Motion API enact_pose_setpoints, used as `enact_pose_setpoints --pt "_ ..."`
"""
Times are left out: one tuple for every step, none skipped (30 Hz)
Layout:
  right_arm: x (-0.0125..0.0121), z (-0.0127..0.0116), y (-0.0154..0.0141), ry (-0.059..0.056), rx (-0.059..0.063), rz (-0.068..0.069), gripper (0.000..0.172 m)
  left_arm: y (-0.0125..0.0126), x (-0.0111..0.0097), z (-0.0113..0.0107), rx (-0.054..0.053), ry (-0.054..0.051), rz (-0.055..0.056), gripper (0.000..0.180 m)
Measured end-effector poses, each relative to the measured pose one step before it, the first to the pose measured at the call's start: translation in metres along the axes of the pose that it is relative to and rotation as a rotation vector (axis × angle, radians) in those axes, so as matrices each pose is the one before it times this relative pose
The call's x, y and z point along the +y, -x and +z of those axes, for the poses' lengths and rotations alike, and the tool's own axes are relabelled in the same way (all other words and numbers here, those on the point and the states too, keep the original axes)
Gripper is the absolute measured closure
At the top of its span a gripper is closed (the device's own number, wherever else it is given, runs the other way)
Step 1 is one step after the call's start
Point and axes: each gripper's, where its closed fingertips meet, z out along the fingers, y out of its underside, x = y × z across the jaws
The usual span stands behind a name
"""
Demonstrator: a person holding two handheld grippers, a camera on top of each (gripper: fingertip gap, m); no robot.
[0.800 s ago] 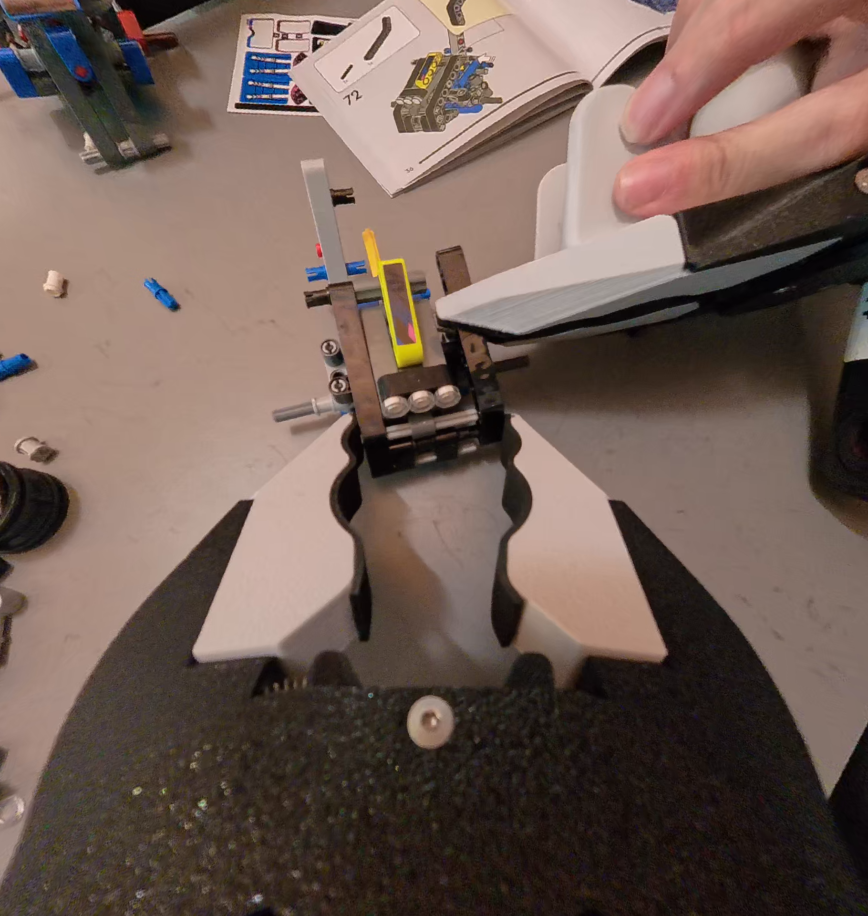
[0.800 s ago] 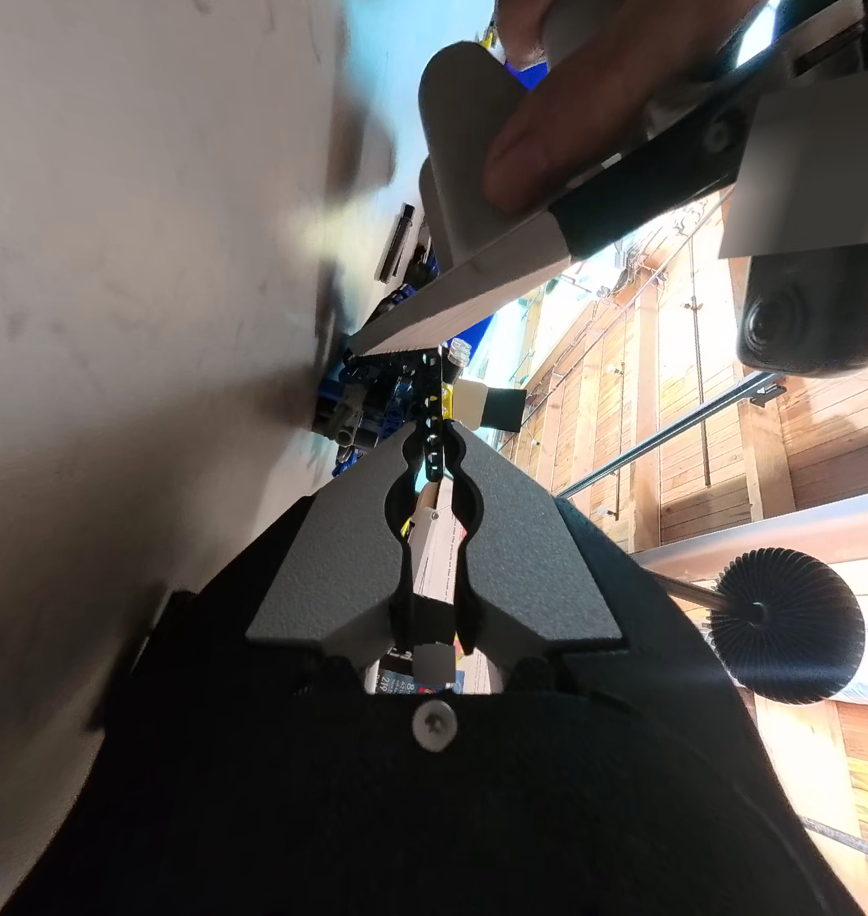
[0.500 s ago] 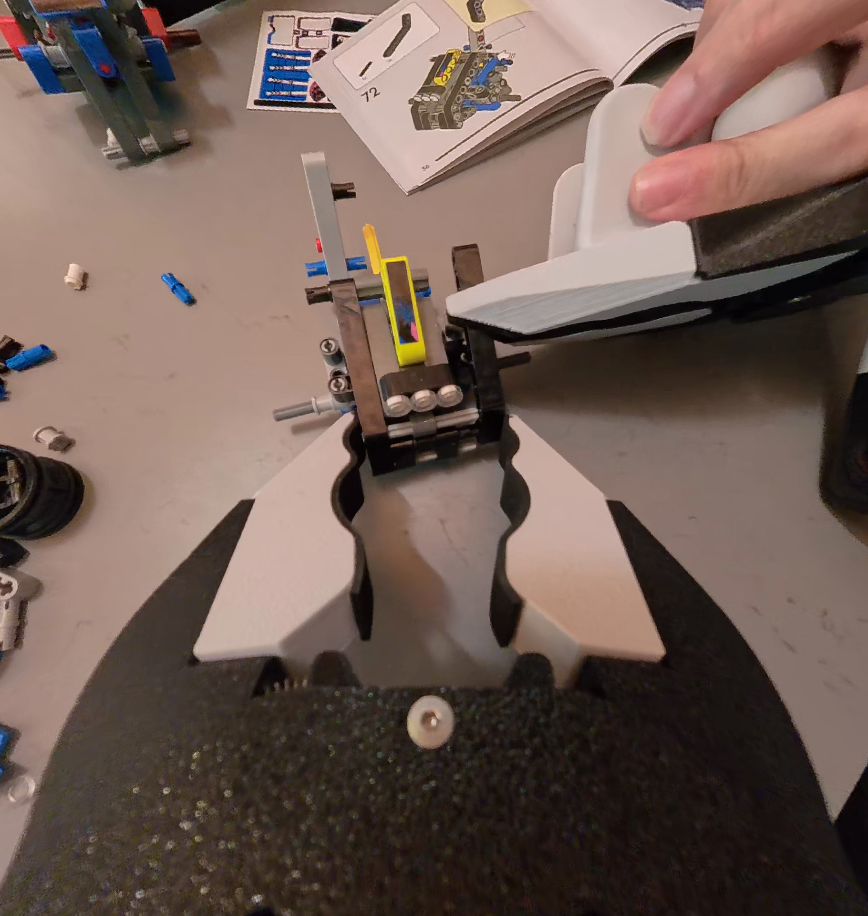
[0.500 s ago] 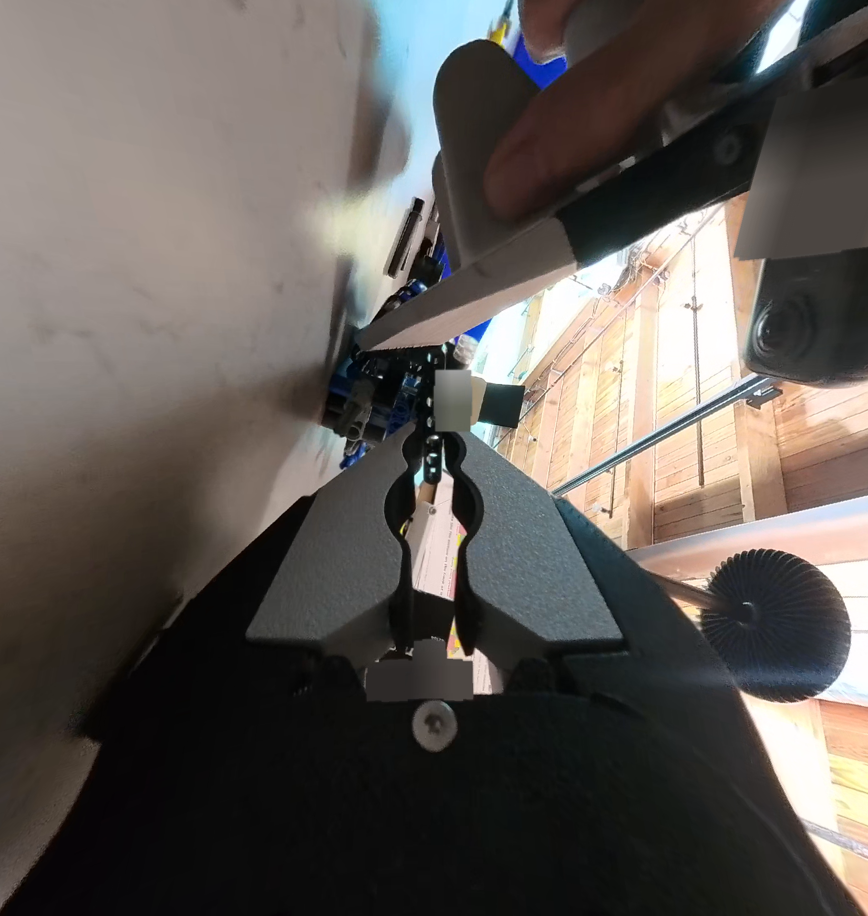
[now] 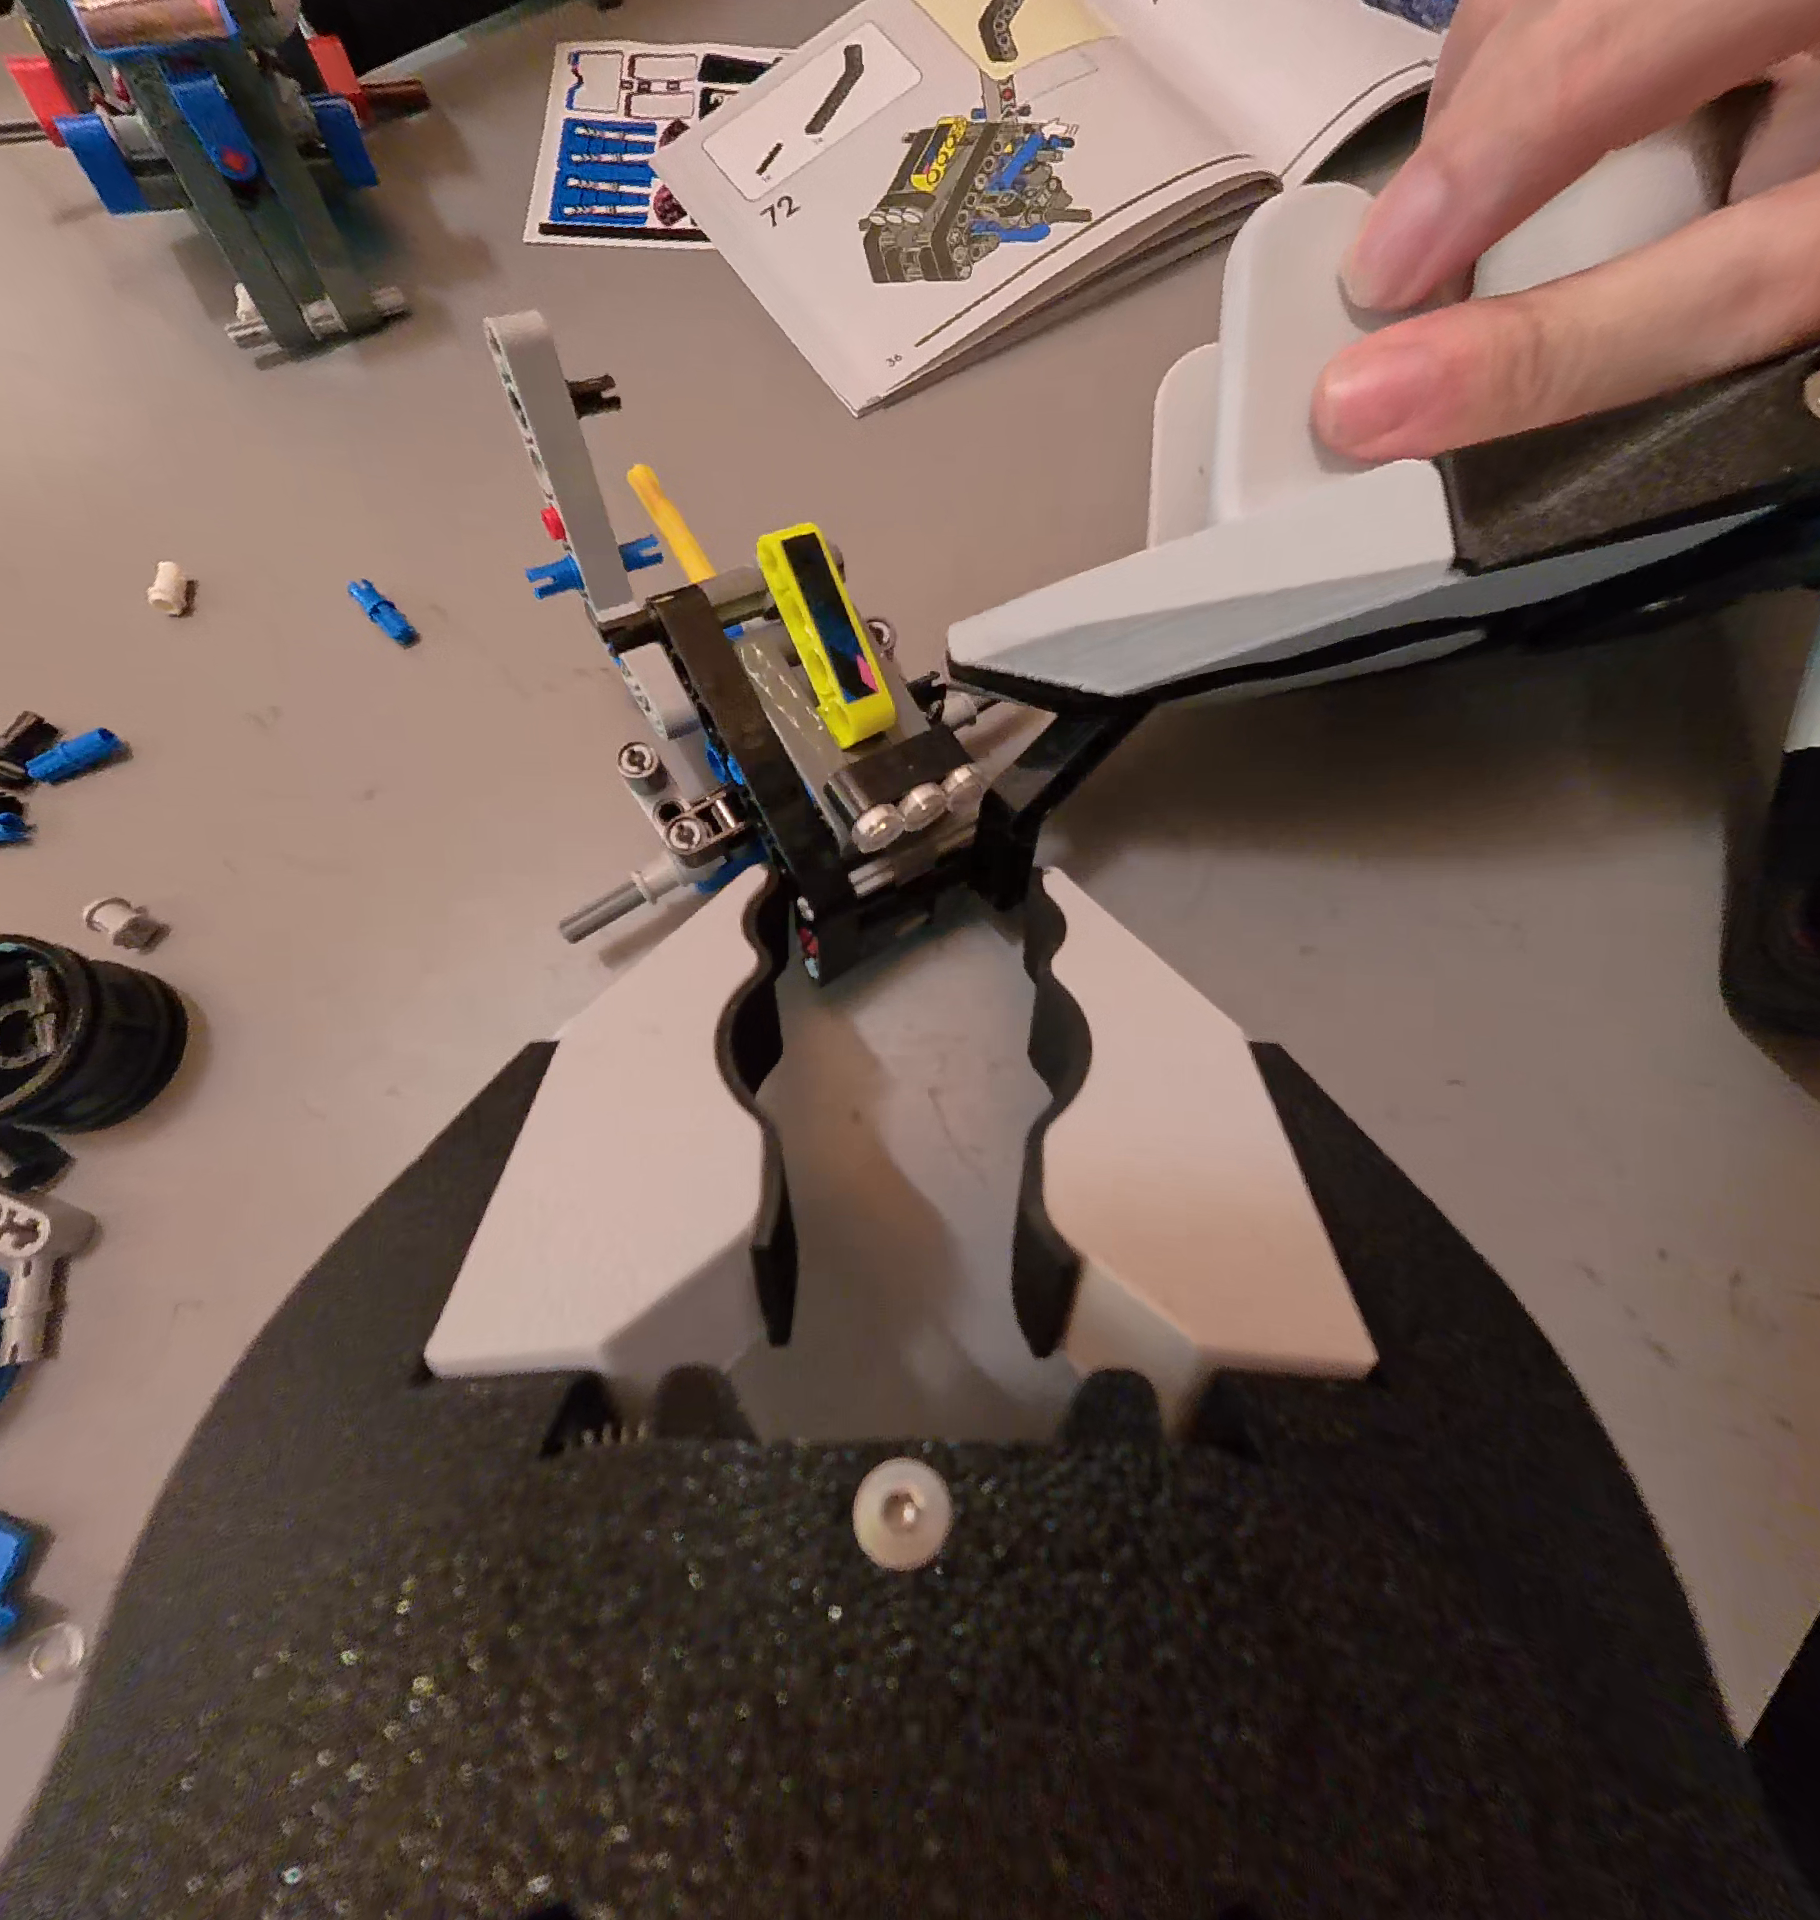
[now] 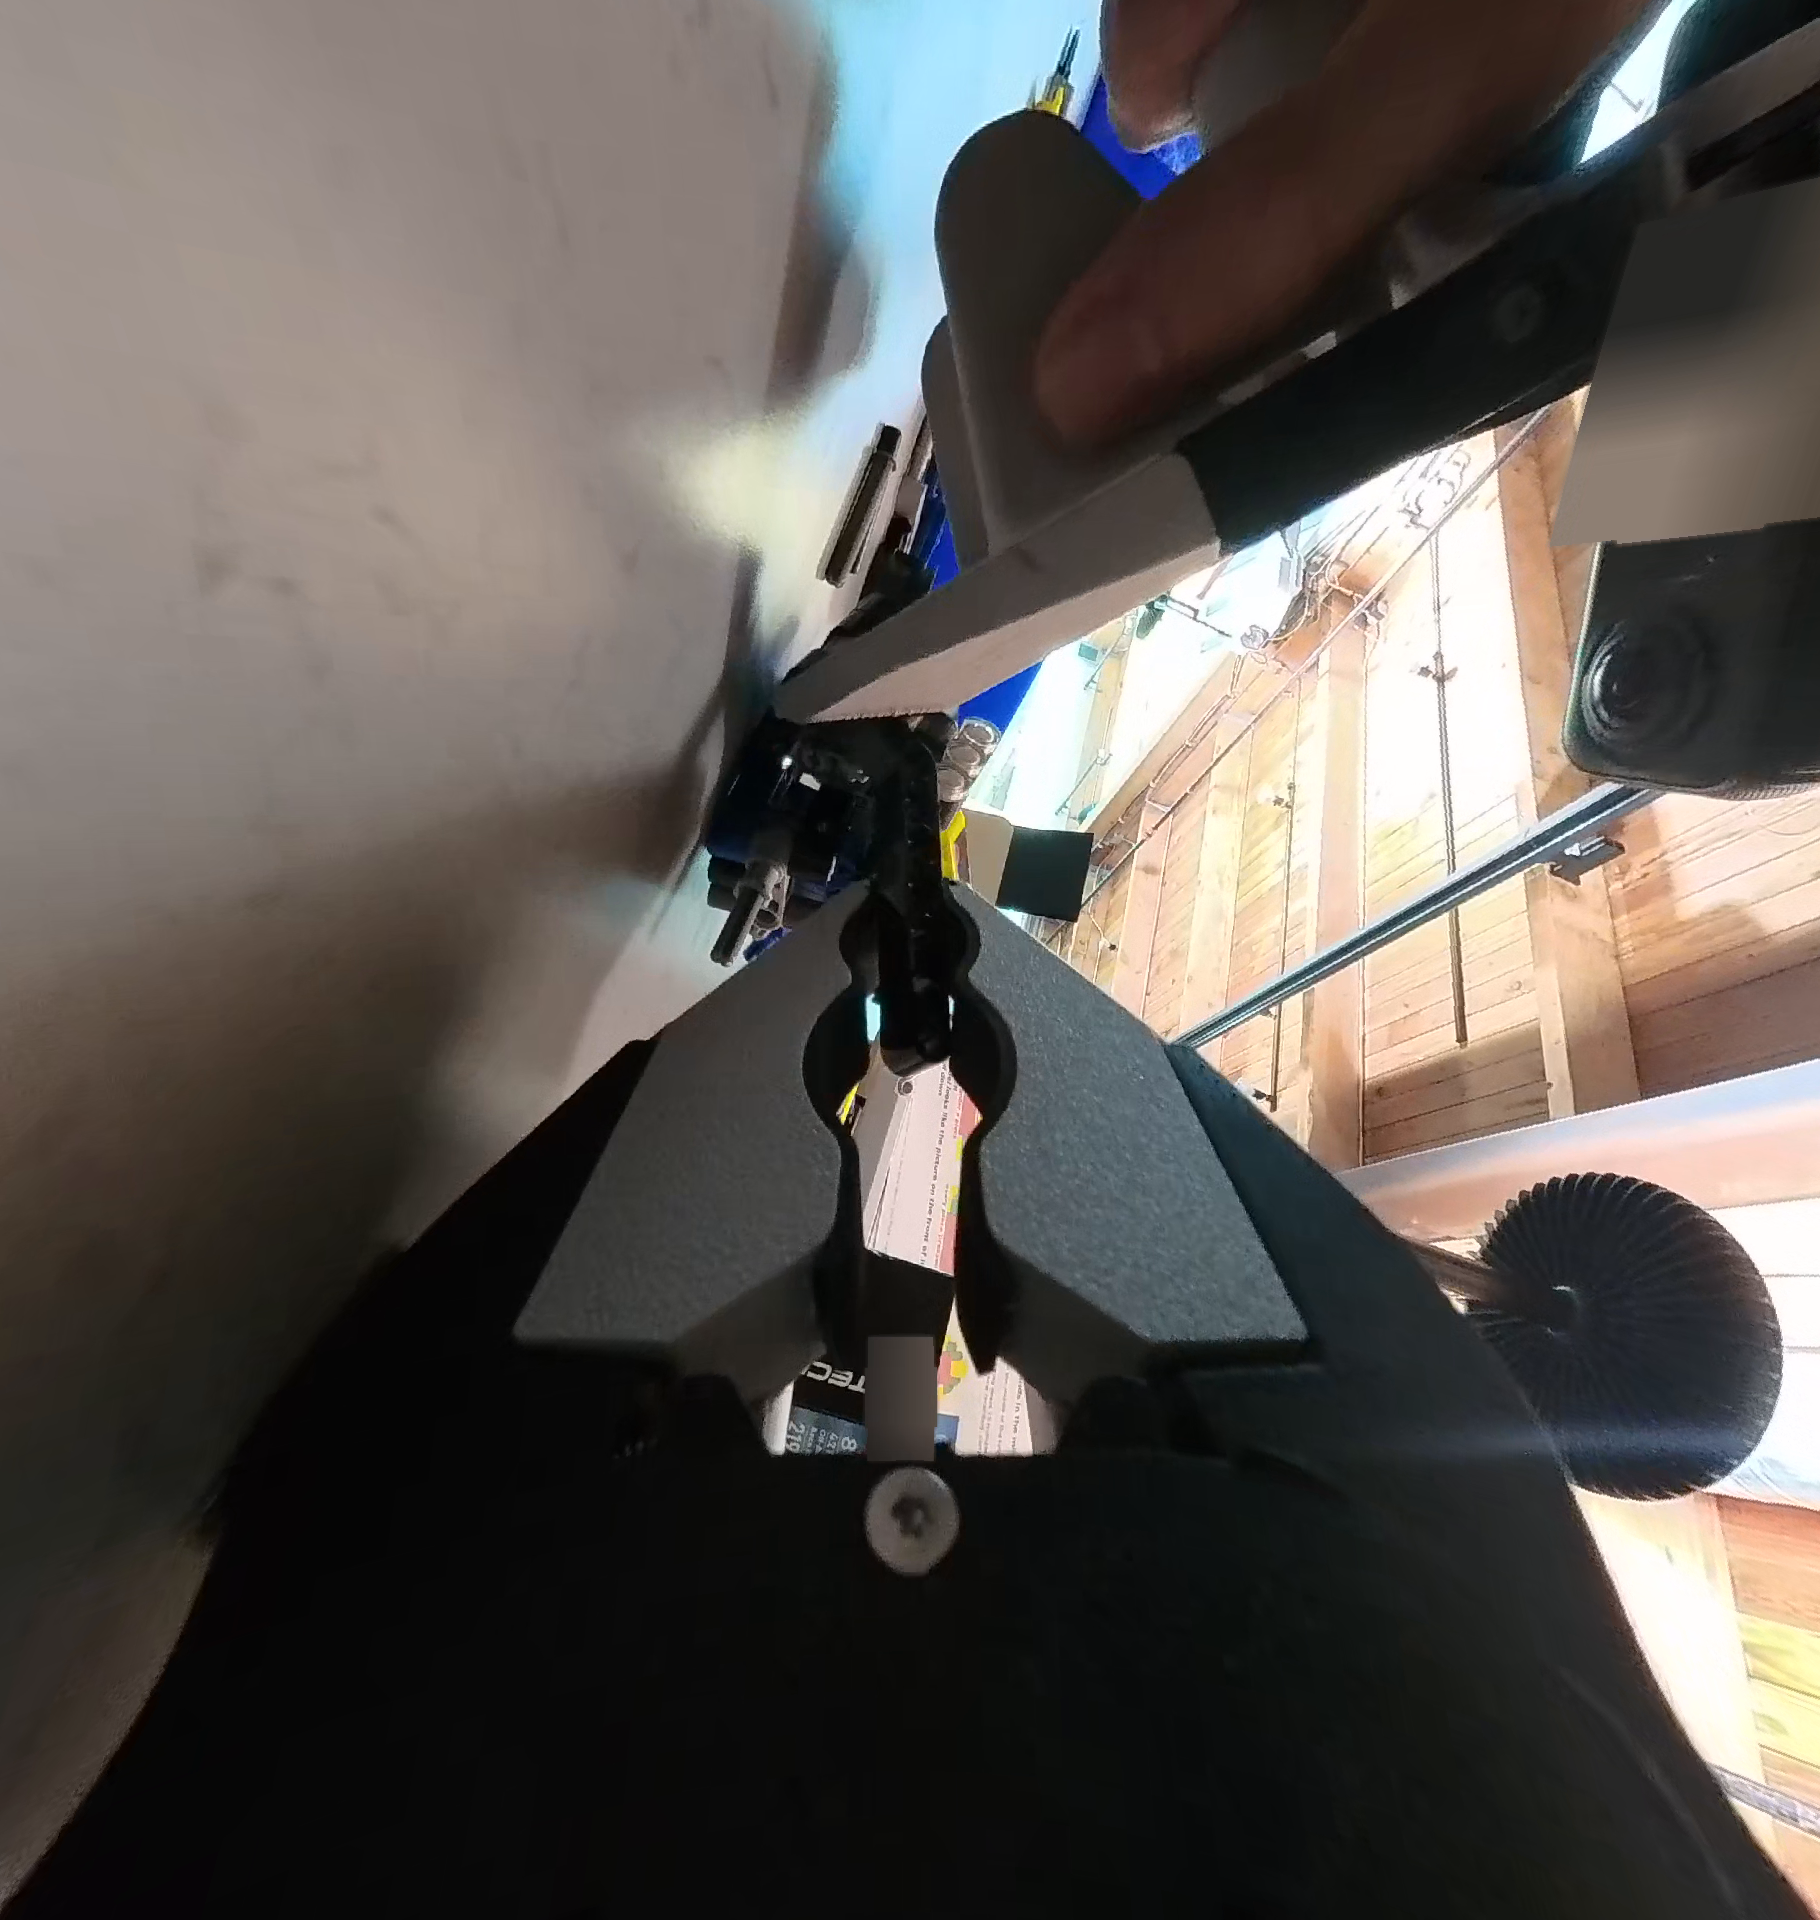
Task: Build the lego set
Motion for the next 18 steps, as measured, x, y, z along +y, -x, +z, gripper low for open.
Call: enact_pose_setpoints --pt "0.00036 0.00013 -0.00004 0.0015 0.001 0.0009 0.166 0.00004 -0.00014 0.00013 -0.0023 -0.0004 -0.0002 0.138" --pt "0.0007 0.00029 0.00003 0.0037 0.0005 0.0013 0.166 -0.00021 0.00005 0.00026 -0.0013 0.0016 -0.0004 0.137" --pt "0.00045 0.00011 0.00017 0.0029 -0.0013 0.0001 0.166 -0.00013 0.00037 0.00036 -0.0019 0.0034 0.0003 0.135" --pt "0.00032 0.00006 0.00016 0.0011 -0.0009 -0.0002 0.166 0.00052 0.00005 0.00026 -0.0079 0.0016 0.0001 0.132" --pt "0.00063 -0.00018 0.00057 0.0032 -0.0042 -0.0011 0.166 0.00088 -0.00064 -0.00017 -0.0104 -0.0034 -0.0004 0.129" --pt "0.0008 -0.00051 0.00069 0.001 -0.0036 -0.0014 0.166 -0.00032 -0.00088 -0.00067 -0.0025 -0.0068 -0.0002 0.125" --pt "0.00096 -0.00081 0.00047 -0.0006 -0.0009 -0.0019 0.166 -0.00128 -0.00103 -0.0014 0.0052 -0.0079 -0.004 0.124" --pt "0.00198 -0.00103 -0.00002 0.0047 0.0023 -0.0023 0.166 -0.00136 -0.00129 -0.00248 0.0049 -0.0074 -0.0074 0.123" --pt "0.00255 -0.00116 -0.00162 0.007 0.0131 -0.002 0.166 -0.00101 -0.00168 -0.00387 0.0013 -0.0073 -0.0036 0.123" --pt "0.00215 -0.0012 -0.00241 0.0042 0.0174 -0.0032 0.166 -0.00056 -0.00279 -0.0053 -0.0061 -0.0113 0.0019 0.123" --pt "0.00119 -0.0016 -0.00421 -0.0014 0.0257 -0.0014 0.166 -0.00013 -0.00418 -0.00609 -0.0135 -0.0177 0.0054 0.122" --pt "0.00004 -0.00171 -0.00576 -0.0062 0.0318 0.004 0.166 -0.00055 -0.00474 -0.00617 -0.015 -0.0204 0.0069 0.126" --pt "-0.00017 -0.00115 -0.00506 -0.0038 0.0238 0.0097 0.167 -0.00251 -0.00425 -0.00493 -0.0047 -0.017 0.0083 0.131" --pt "-0.00056 -0.00072 -0.00469 -0.0031 0.0216 0.0134 0.166 -0.00609 -0.00239 -0.00293 0.0178 -0.0081 0.0114 0.133" --pt "-0.00214 -0.00085 -0.00382 -0.0136 0.0162 0.0102 0.166 -0.00811 -0.00076 -0.00093 0.0324 0.0 0.0086 0.137" --pt "-0.00305 -0.00101 -0.00328 -0.0183 0.0145 0.0071 0.167 -0.00827 -0.0007 0.00086 0.0368 -0.0021 0.0035 0.138" --pt "-0.00366 -0.00137 -0.00299 -0.0206 0.0148 0.003 0.166 -0.00803 -0.00161 0.00213 0.0413 -0.0135 0.0043 0.142" --pt "-0.00366 -0.00121 -0.00179 -0.0195 0.0076 -0.0011 0.166 -0.00602 -0.00183 0.00247 0.0347 -0.0186 0.0008 0.148"
